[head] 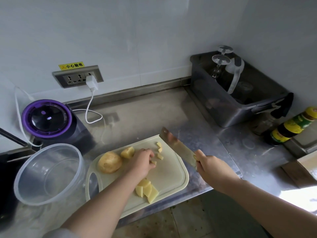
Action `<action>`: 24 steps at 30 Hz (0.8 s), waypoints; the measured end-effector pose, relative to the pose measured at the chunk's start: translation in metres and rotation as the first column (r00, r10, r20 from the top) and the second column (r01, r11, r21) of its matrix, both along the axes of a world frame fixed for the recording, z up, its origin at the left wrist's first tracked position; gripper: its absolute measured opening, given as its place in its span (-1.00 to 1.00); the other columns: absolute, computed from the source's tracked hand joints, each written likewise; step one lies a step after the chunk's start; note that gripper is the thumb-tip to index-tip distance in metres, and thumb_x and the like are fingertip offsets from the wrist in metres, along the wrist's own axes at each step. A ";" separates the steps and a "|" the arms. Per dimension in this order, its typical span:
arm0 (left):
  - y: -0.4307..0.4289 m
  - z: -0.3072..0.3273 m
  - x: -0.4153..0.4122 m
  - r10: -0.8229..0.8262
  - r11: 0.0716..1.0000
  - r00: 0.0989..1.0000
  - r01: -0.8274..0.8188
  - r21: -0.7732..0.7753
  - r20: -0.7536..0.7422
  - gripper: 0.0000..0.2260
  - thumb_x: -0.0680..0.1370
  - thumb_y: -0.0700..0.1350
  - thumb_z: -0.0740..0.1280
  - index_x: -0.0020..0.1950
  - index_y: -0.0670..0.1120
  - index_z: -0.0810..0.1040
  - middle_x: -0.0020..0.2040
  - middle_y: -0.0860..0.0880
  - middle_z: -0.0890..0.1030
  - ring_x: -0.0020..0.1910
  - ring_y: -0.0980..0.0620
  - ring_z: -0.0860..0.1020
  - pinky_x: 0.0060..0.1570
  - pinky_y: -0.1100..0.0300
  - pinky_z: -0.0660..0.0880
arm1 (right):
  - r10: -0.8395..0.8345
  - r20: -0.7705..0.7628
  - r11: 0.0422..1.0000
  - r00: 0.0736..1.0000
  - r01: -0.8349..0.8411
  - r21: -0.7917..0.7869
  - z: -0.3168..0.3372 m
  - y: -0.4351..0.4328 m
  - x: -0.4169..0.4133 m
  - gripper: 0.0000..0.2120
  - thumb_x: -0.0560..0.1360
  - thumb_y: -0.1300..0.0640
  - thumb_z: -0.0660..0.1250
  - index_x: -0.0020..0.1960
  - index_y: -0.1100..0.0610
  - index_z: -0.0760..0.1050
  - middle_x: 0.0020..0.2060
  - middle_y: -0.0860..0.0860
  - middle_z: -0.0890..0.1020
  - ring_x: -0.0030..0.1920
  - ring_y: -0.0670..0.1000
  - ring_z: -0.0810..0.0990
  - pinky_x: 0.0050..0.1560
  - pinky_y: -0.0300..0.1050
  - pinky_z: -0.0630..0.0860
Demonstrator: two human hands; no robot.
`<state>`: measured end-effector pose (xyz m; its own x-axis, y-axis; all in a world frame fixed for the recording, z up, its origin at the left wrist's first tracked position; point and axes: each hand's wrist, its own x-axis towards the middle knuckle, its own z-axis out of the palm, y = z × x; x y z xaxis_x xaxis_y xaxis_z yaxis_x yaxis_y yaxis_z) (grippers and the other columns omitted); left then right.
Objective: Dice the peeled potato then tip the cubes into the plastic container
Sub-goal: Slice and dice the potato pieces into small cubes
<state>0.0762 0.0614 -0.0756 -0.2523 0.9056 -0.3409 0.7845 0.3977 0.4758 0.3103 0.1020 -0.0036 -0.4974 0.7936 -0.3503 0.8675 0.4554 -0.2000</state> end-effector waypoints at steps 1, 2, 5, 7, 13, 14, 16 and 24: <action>0.002 0.000 0.002 0.000 1.000 1.000 0.000 0.009 -0.005 -0.70 0.49 -0.12 0.44 0.19 -0.09 0.52 0.13 -0.06 0.55 0.07 -0.05 0.55 0.09 0.11 0.47 | -0.015 -0.007 1.000 1.000 0.015 -0.009 0.001 0.000 0.000 -0.94 0.66 0.14 0.01 0.00 0.05 0.17 -0.39 0.01 0.41 -0.45 0.03 0.35 -0.47 -0.12 0.21; 0.004 0.000 0.004 -0.006 1.000 1.000 0.006 0.022 -0.013 -0.70 0.49 -0.11 0.43 0.19 -0.10 0.52 0.11 -0.06 0.56 0.07 -0.05 0.55 0.07 0.12 0.46 | -0.023 -0.013 1.000 1.000 0.023 -0.016 0.002 0.000 -0.001 -0.92 0.66 0.14 0.01 -0.02 0.05 0.15 -0.40 0.01 0.40 -0.46 0.01 0.34 -0.48 -0.14 0.19; 0.009 0.000 0.011 -0.042 0.997 0.998 0.045 0.062 -0.048 -0.72 0.50 -0.09 0.41 0.18 -0.07 0.52 0.07 -0.04 0.57 0.04 -0.04 0.55 0.01 0.15 0.43 | -0.022 -0.019 1.000 1.000 0.022 -0.021 0.002 0.000 -0.002 -0.94 0.66 0.13 0.01 0.01 0.05 0.18 -0.40 -0.01 0.40 -0.46 0.00 0.35 -0.49 -0.16 0.18; 0.010 0.000 0.012 -0.062 0.995 0.995 0.068 0.079 -0.076 -0.75 0.50 -0.06 0.41 0.15 -0.06 0.53 0.05 -0.03 0.57 0.03 -0.04 0.55 -0.01 0.15 0.45 | -0.021 -0.019 0.999 1.000 0.020 -0.029 0.002 -0.001 -0.002 -0.96 0.66 0.14 0.01 0.03 0.06 0.21 -0.40 -0.01 0.41 -0.45 0.01 0.37 -0.48 -0.14 0.20; 0.009 -0.003 0.012 -0.011 0.997 0.996 0.017 0.074 -0.083 -0.82 0.48 -0.01 0.42 -0.05 -0.01 0.45 -0.02 0.00 0.57 -0.02 -0.03 0.55 -0.04 0.12 0.48 | -0.009 0.028 1.000 1.000 0.009 -0.030 -0.003 -0.013 -0.006 -0.87 0.61 0.24 0.05 -0.01 0.04 0.14 -0.39 -0.04 0.37 -0.42 0.02 0.39 -0.46 -0.15 0.24; 0.008 -0.004 0.013 0.014 0.997 0.997 -0.008 0.075 -0.078 -0.82 0.47 0.00 0.41 -0.10 0.00 0.43 -0.04 0.00 0.58 -0.03 -0.04 0.56 -0.04 0.10 0.49 | -0.001 0.039 0.999 0.999 0.002 -0.032 -0.004 -0.016 -0.006 -0.85 0.60 0.26 0.07 -0.01 0.04 0.14 -0.38 -0.04 0.37 -0.40 0.05 0.42 -0.43 -0.13 0.28; 0.005 -0.006 0.015 0.055 0.996 0.995 -0.050 0.073 -0.081 -0.85 0.47 0.01 0.39 -0.10 0.01 0.45 -0.05 0.01 0.60 -0.03 -0.04 0.58 -0.04 0.08 0.52 | 0.026 0.065 0.999 0.998 -0.023 -0.039 -0.006 -0.023 -0.008 -0.83 0.58 0.28 0.08 0.02 0.04 0.14 -0.37 -0.04 0.37 -0.36 0.11 0.45 -0.32 -0.10 0.35; 0.004 -0.008 0.018 0.157 0.984 0.985 -0.151 0.095 -0.065 -0.82 0.47 0.01 0.37 0.02 -0.01 0.52 -0.02 -0.01 0.63 -0.03 -0.03 0.60 -0.08 0.14 0.53 | 0.120 0.139 0.993 0.983 -0.122 0.005 -0.010 -0.026 -0.015 -0.68 0.53 0.35 0.11 0.23 0.09 0.23 -0.37 -0.05 0.32 -0.32 0.16 0.42 -0.27 -0.07 0.34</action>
